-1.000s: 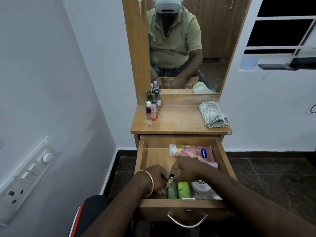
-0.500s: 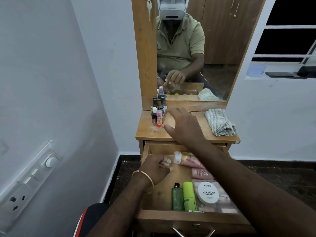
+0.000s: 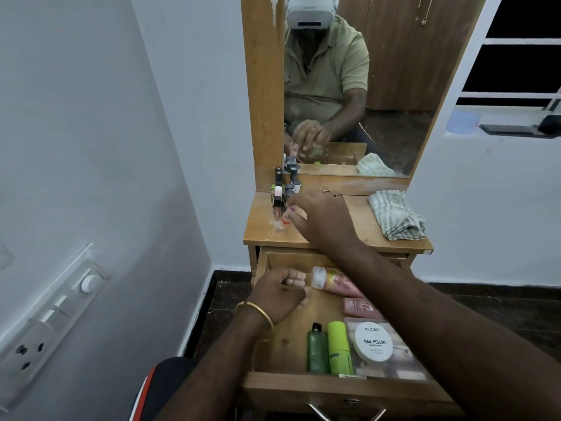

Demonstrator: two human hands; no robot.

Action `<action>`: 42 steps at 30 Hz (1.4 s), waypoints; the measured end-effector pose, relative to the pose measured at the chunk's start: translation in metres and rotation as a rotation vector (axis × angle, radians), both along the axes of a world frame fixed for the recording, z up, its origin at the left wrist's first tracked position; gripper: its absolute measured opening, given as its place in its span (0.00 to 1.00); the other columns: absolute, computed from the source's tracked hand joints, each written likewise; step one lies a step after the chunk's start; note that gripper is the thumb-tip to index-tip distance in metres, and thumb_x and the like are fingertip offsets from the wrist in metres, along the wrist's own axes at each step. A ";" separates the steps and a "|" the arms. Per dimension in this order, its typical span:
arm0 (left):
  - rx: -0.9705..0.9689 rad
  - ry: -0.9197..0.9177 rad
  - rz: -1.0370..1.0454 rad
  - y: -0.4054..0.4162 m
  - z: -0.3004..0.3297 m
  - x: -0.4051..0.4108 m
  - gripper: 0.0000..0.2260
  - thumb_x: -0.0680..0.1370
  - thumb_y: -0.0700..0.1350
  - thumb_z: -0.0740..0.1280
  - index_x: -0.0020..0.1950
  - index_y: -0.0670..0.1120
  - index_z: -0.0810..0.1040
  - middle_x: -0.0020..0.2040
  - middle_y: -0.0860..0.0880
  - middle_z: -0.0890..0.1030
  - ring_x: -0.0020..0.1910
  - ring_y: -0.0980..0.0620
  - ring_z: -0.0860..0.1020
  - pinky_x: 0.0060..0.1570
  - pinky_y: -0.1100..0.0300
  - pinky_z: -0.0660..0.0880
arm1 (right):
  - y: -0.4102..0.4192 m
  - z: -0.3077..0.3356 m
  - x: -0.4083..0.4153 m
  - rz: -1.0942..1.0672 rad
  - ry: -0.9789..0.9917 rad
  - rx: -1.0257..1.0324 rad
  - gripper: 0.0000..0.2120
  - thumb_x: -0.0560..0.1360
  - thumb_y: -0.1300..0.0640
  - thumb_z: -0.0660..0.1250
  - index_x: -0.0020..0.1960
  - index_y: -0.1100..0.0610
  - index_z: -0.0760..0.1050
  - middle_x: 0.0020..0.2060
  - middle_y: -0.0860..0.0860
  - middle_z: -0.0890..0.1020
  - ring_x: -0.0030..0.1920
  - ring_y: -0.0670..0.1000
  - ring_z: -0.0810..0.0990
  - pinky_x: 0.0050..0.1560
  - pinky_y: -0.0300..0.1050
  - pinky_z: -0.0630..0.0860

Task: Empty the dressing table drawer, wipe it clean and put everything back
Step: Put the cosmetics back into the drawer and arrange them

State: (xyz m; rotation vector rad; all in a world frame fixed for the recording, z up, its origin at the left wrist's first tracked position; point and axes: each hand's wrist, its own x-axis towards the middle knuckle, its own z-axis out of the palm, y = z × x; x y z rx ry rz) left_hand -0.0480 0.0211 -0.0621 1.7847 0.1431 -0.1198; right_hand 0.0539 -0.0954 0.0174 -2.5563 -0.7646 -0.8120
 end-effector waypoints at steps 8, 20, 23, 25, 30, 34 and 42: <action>-0.308 0.089 0.199 -0.010 0.016 -0.005 0.12 0.79 0.34 0.62 0.61 0.42 0.75 0.57 0.45 0.78 0.47 0.45 0.82 0.42 0.57 0.80 | -0.045 -0.030 -0.045 0.216 0.135 0.394 0.07 0.72 0.55 0.72 0.50 0.54 0.83 0.44 0.47 0.84 0.42 0.46 0.79 0.45 0.44 0.75; 0.621 0.234 -0.202 -0.021 0.011 -0.007 0.13 0.78 0.49 0.59 0.52 0.45 0.80 0.49 0.42 0.82 0.48 0.44 0.81 0.52 0.51 0.79 | -0.093 -0.077 -0.060 0.034 0.736 -0.189 0.09 0.72 0.50 0.72 0.51 0.51 0.83 0.47 0.47 0.84 0.46 0.45 0.78 0.46 0.41 0.73; 0.883 0.206 -0.309 -0.029 0.009 -0.006 0.15 0.79 0.52 0.59 0.55 0.45 0.80 0.55 0.43 0.80 0.53 0.45 0.79 0.52 0.55 0.75 | -0.088 -0.081 -0.063 0.016 0.686 -0.326 0.08 0.74 0.51 0.70 0.51 0.51 0.82 0.49 0.49 0.83 0.49 0.49 0.78 0.48 0.44 0.72; 0.975 0.196 -0.352 -0.033 0.006 -0.005 0.15 0.79 0.52 0.60 0.55 0.45 0.80 0.56 0.44 0.79 0.53 0.45 0.79 0.49 0.55 0.74 | -0.087 -0.082 -0.065 0.015 0.627 -0.367 0.09 0.74 0.53 0.69 0.54 0.50 0.82 0.53 0.49 0.81 0.52 0.50 0.77 0.51 0.46 0.73; 1.076 0.178 -0.390 -0.038 0.000 -0.003 0.13 0.77 0.53 0.64 0.57 0.48 0.79 0.57 0.45 0.76 0.52 0.45 0.79 0.52 0.53 0.77 | -0.087 -0.084 -0.070 0.003 0.635 -0.397 0.10 0.75 0.54 0.68 0.56 0.52 0.79 0.59 0.50 0.75 0.52 0.48 0.71 0.53 0.46 0.68; 1.145 0.146 -0.407 -0.039 -0.001 -0.001 0.13 0.76 0.52 0.64 0.58 0.50 0.77 0.57 0.46 0.75 0.52 0.46 0.78 0.54 0.52 0.77 | -0.089 -0.082 -0.070 0.006 0.642 -0.408 0.07 0.75 0.53 0.69 0.51 0.53 0.81 0.58 0.51 0.75 0.51 0.48 0.71 0.48 0.43 0.67; 1.122 0.104 -0.412 -0.029 0.013 -0.001 0.16 0.77 0.52 0.62 0.63 0.49 0.74 0.62 0.46 0.74 0.58 0.45 0.77 0.59 0.50 0.75 | -0.080 -0.058 -0.058 -0.005 0.440 -0.225 0.08 0.74 0.47 0.67 0.47 0.50 0.80 0.48 0.47 0.78 0.51 0.51 0.76 0.47 0.46 0.69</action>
